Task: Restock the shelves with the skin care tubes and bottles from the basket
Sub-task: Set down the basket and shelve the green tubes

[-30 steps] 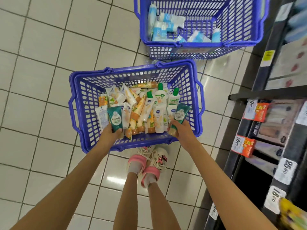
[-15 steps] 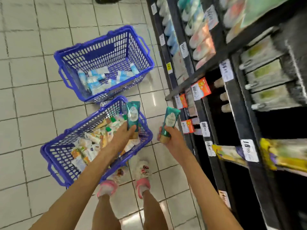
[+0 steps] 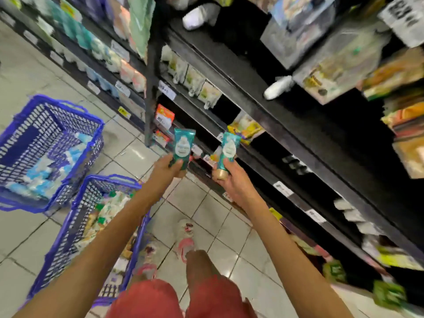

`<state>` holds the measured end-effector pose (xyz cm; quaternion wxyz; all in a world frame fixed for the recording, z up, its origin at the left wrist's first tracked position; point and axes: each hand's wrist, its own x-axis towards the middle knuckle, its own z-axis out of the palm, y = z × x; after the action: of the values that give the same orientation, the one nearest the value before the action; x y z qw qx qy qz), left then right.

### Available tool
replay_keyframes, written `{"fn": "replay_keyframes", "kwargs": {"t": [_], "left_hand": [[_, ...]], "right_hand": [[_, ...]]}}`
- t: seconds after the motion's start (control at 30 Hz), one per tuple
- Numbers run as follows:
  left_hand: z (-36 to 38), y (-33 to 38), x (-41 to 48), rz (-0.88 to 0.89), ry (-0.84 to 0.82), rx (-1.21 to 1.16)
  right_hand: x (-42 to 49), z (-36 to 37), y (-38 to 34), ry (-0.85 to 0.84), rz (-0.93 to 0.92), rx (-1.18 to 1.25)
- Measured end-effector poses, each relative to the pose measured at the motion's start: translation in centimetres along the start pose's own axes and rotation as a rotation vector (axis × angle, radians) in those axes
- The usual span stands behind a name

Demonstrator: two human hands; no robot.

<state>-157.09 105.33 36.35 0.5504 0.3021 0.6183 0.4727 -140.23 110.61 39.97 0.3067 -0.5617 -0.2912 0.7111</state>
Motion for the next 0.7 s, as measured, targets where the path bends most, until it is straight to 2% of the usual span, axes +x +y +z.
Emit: {"fn": "replay_keyframes", "kwargs": {"t": [0.13,0.4,0.57,0.7], "left_hand": [[4.8,1.8,-1.0,0.048,-0.133,0.016],[11.3,-2.0,-3.3,-0.091,-0.303,0.005],[16.2,-4.5,-1.6,-0.128,-0.256,0.051],[23.1,-8.2,0.4,-0.181,-0.186,0.082]], "right_hand": [[-3.9,-5.5,-0.5,0.072,-0.025,0.077],[-5.2,-15.5,3.5,0.276,-0.010,0.273],[-2.6,-20.9,3.6,0.303,-0.040,0.343],[-0.6,-25.9,4.2,0.356,-0.030,0.224]]}}
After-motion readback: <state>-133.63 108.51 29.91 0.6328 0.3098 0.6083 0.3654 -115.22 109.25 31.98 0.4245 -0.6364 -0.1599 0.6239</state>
